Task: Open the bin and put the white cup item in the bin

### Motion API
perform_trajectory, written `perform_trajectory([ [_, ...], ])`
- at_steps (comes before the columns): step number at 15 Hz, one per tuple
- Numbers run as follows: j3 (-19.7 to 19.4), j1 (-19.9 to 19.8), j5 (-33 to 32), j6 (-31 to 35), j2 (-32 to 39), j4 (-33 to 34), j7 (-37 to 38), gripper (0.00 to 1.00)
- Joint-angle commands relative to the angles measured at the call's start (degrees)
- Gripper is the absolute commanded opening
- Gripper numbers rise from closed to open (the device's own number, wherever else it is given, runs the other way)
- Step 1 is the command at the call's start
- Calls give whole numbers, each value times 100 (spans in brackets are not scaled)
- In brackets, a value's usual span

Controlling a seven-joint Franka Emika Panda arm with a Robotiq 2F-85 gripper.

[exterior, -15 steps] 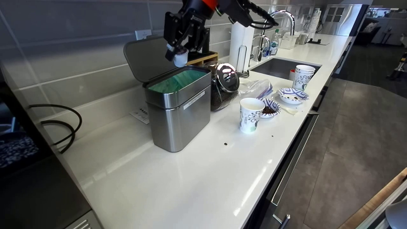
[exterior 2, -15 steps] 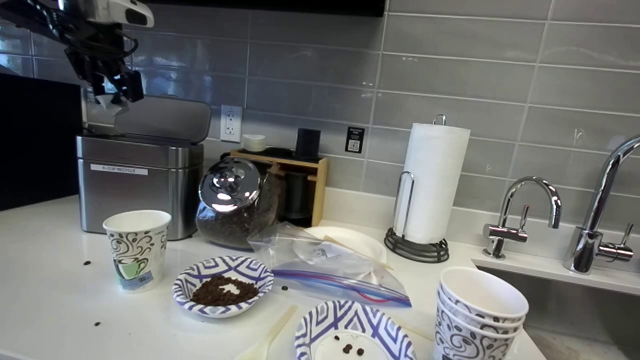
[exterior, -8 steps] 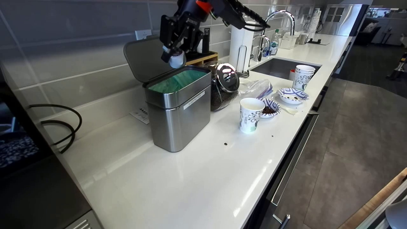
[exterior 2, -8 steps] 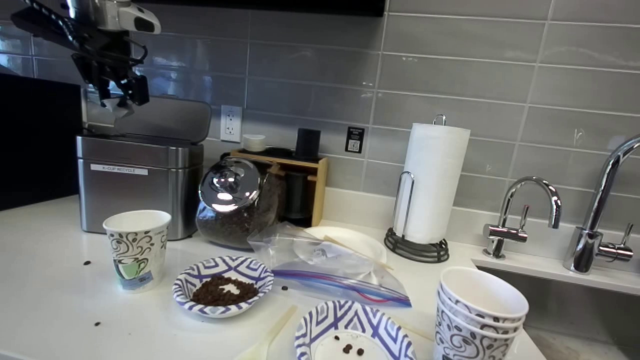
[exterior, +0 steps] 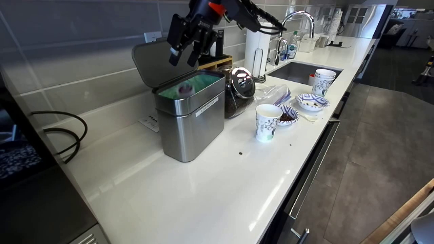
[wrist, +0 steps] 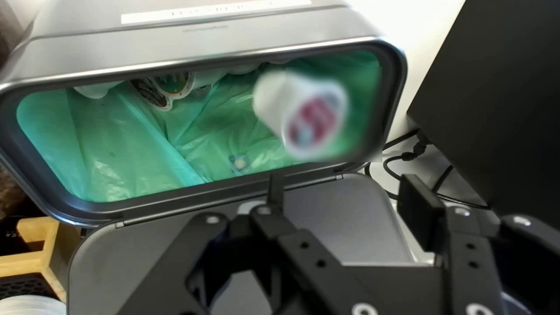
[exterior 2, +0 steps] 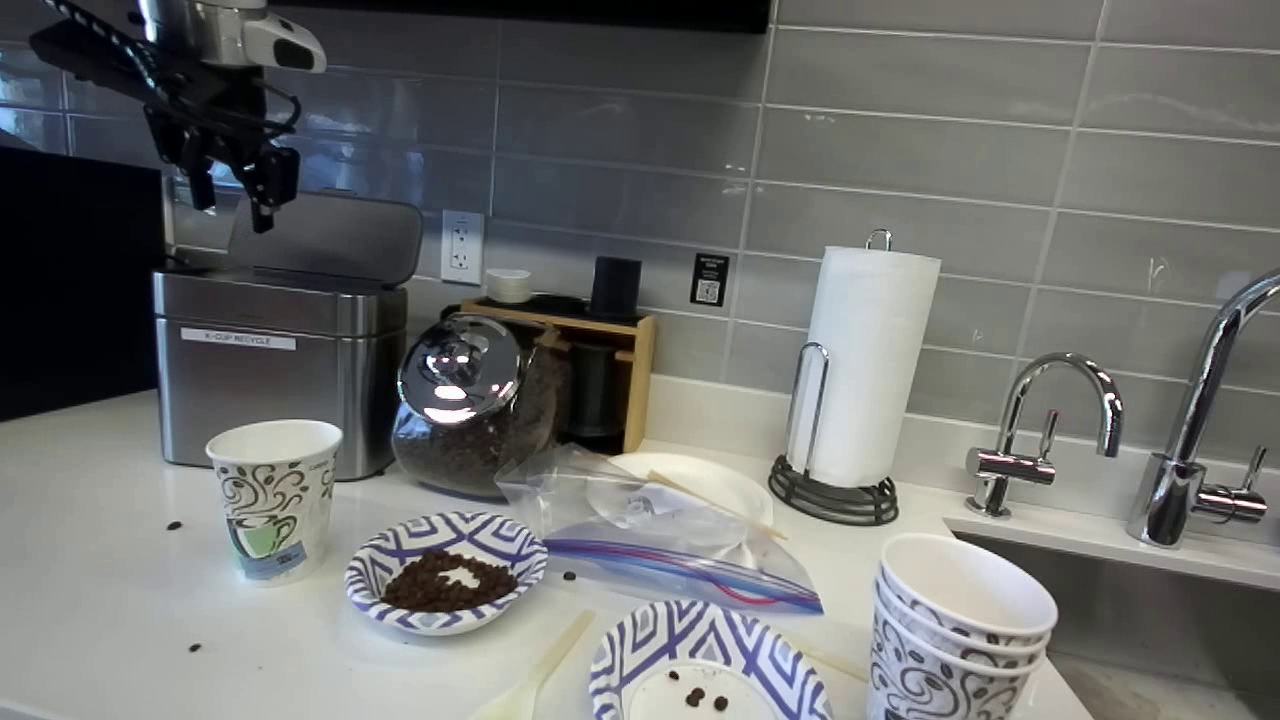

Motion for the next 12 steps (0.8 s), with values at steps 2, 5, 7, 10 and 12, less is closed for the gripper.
perform_trajectory([
  [2, 11, -39, -64, -56, 15, 35, -40, 100],
  [5, 11, -44, -65, -70, -11, 19, -33, 100],
  [7, 18, -48, -15, -171, -50, 11, -22, 100],
  [10, 25, -32, -31, -576, -191, -29, 157, 100],
  [12, 38, -16, -28, -1009, -307, -69, 239, 100],
])
